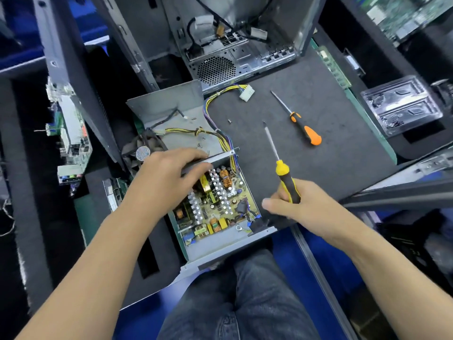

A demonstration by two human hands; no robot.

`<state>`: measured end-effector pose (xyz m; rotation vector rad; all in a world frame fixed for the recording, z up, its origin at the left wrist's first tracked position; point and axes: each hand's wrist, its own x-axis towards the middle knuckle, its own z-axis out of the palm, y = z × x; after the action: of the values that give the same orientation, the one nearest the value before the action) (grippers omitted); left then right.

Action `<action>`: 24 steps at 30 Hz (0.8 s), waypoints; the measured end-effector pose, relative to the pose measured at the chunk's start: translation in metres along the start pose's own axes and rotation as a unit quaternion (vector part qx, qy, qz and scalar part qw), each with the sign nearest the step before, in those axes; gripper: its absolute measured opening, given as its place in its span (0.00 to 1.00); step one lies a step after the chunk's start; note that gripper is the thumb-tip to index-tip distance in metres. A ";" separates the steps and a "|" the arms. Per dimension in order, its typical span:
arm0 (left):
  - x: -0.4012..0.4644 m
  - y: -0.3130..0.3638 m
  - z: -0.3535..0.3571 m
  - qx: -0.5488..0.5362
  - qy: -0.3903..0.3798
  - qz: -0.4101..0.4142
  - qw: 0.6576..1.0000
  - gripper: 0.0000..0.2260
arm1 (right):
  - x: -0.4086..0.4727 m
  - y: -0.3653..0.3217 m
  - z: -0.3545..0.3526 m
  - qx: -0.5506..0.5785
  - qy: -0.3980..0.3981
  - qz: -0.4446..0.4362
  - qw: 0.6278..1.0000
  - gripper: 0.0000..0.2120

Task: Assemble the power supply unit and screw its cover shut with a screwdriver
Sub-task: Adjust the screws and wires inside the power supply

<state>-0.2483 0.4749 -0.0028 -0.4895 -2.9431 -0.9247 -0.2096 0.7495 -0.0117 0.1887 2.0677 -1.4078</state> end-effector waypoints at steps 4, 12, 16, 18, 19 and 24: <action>-0.002 0.007 0.006 0.029 0.031 0.022 0.999 0.12 | 0.000 0.001 0.005 -0.093 -0.039 0.009 0.995 0.12; 0.017 0.026 0.022 0.014 0.059 0.012 0.998 0.10 | 0.019 -0.015 -0.038 -0.119 -0.108 0.068 0.985 0.22; 0.024 0.036 0.028 0.010 0.072 0.022 0.997 0.09 | 0.027 -0.026 -0.045 -0.187 -0.179 0.084 0.962 0.21; 0.026 0.038 0.029 0.013 0.069 0.027 0.997 0.08 | 0.030 -0.029 -0.045 -0.222 -0.196 0.081 0.952 0.20; 0.026 0.037 0.028 0.011 0.062 0.024 0.998 0.09 | 0.032 -0.031 -0.045 -0.233 -0.198 0.077 0.949 0.20; 0.029 0.029 0.018 -0.035 0.008 -0.003 0.999 0.11 | 0.035 -0.033 -0.049 -0.219 -0.223 0.070 0.947 0.20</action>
<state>-0.2655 0.5162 0.0016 -0.4737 -2.9092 -1.0297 -0.2723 0.7707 0.0058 -0.1547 1.8787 -0.7851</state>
